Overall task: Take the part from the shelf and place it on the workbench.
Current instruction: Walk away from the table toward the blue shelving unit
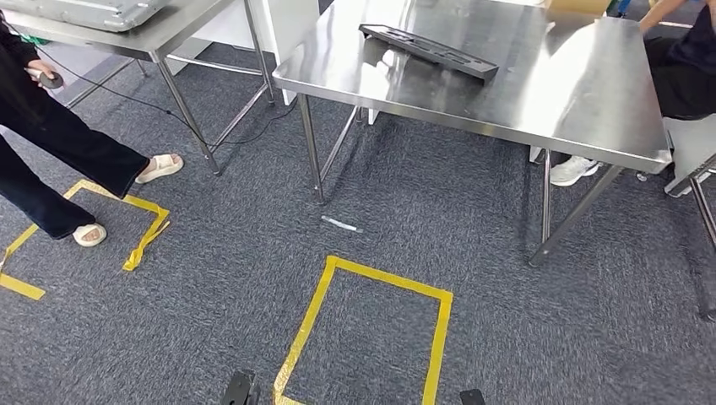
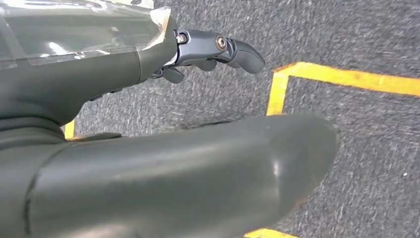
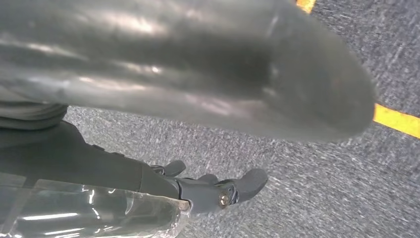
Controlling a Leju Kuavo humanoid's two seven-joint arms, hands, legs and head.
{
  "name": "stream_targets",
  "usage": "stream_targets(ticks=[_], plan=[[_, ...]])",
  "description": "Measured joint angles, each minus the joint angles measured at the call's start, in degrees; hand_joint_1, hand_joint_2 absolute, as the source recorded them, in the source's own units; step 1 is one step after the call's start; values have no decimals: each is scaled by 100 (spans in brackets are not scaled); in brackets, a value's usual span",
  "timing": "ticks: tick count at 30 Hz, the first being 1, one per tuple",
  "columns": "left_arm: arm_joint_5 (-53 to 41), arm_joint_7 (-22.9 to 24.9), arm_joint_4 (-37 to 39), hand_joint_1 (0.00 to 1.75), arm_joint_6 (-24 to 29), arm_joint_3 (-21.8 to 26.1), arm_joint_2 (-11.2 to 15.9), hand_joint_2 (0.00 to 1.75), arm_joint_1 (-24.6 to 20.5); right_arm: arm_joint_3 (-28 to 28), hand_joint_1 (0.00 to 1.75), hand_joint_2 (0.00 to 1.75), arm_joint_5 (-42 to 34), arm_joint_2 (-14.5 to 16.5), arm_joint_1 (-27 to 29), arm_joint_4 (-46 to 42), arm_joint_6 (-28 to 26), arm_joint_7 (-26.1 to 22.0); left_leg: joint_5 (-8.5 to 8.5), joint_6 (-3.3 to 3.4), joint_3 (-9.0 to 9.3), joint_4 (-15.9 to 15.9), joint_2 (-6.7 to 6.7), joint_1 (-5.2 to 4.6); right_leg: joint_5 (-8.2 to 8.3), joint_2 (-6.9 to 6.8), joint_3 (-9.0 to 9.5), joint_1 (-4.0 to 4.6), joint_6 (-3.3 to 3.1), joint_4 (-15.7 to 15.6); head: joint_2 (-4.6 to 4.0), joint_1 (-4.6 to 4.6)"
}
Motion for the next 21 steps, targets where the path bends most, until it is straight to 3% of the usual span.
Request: stream_targets(ticks=[1, 2, 3, 5, 7, 8, 9, 11, 12, 14, 16, 17, 19, 21], plan=[[8, -4, 0, 0, 4, 1, 0, 0, 6, 8, 0, 0, 9, -1, 2, 2, 10, 1, -140, -18, -58, 315, -7, 12, 47, -3, -70, 13, -11, 14, 0, -2], [22, -13, 0, 0, 8, 2, 0, 0, 15, 19, 0, 0, 19, -5, 2, 3, 17, 2, -155, -32, -46, 487, -11, 28, 90, -6, -145, 23, -5, 35, 0, -1], [35, -26, 0, 0, 10, 3, 1, 0, 24, 29, 0, 0, 26, -10, 2, 4, 19, 3, -59, -43, 58, 457, -11, 48, 127, -7, -219, 27, 5, 61, 0, -2], [54, -54, -8, 0, 12, 5, 0, 0, 33, 43, 0, 0, 25, -22, 0, 4, 16, 3, 198, -60, 522, -132, -13, 97, 184, -4, -351, 28, 46, 130, 0, -3], [56, -68, -27, 0, 13, 5, -2, 0, 33, 45, 0, 0, 4, -38, -10, 4, 6, 1, 263, -57, 949, -795, -38, 97, 238, -6, -456, 41, 117, 201, 0, 4], [55, -71, -36, 0, 14, 4, -4, 0, 36, 46, 0, 0, -13, -47, -16, 4, -3, -1, 244, -37, 1036, -968, -52, 73, 272, -9, -493, 43, 167, 220, 0, 5], [55, -71, -39, 0, 16, 4, -2, 0, 43, 47, 0, 0, -30, -51, -18, 4, -10, -2, 254, -2, 1033, -1012, -61, 34, 312, -11, -519, 36, 216, 225, 0, 12], [60, -68, -40, 0, 29, 4, 2, 0, 53, 50, 0, 0, -42, -62, -3, 6, -18, -1, 345, 129, 933, -1031, -43, -6, 341, -10, -581, 11, 301, 245, 0, 9], [70, -68, -40, 0, 39, 6, 4, 0, 54, 60, 0, 0, -34, -66, 6, 7, -18, 5, 404, 206, 877, -1045, -30, -13, 246, -8, -645, 1, 301, 331, 0, 23], [103, -76, -42, 0, 59, 9, 4, 0, 51, 106, 0, 0, 4, -76, 4, 7, -7, 32, 535, 324, 746, -1059, -5, -16, -189, -1, -832, -11, 234, 813, 0, 46], [132, -96, -42, 0, 72, 10, 2, 0, 61, 163, 0, 0, 36, -92, -16, 6, 11, 74, 663, 363, 590, -1055, 9, -30, -597, 2, -993, -7, 202, 1517, 0, 66], [145, -108, -42, 0, 79, 10, 2, 0, 68, 186, 0, 0, 45, -103, -23, 6, 16, 93, 729, 362, 504, -1052, 16, -35, -653, 4, -994, -7, 232, 1750, 0, 66], [170, -122, -42, 0, 94, 11, 3, 0, 84, 216, 0, 0, 52, -117, -27, 6, 19, 115, 832, 350, 367, -1046, 23, -40, -540, 4, -841, -8, 324, 1801, 0, 66], [178, -126, -42, 0, 102, 12, 4, 0, 91, 231, 0, 0, 51, -120, -28, 6, 19, 120, 870, 342, 315, -1043, 24, -39, -439, 3, -719, -8, 368, 1687, 0, 67]])
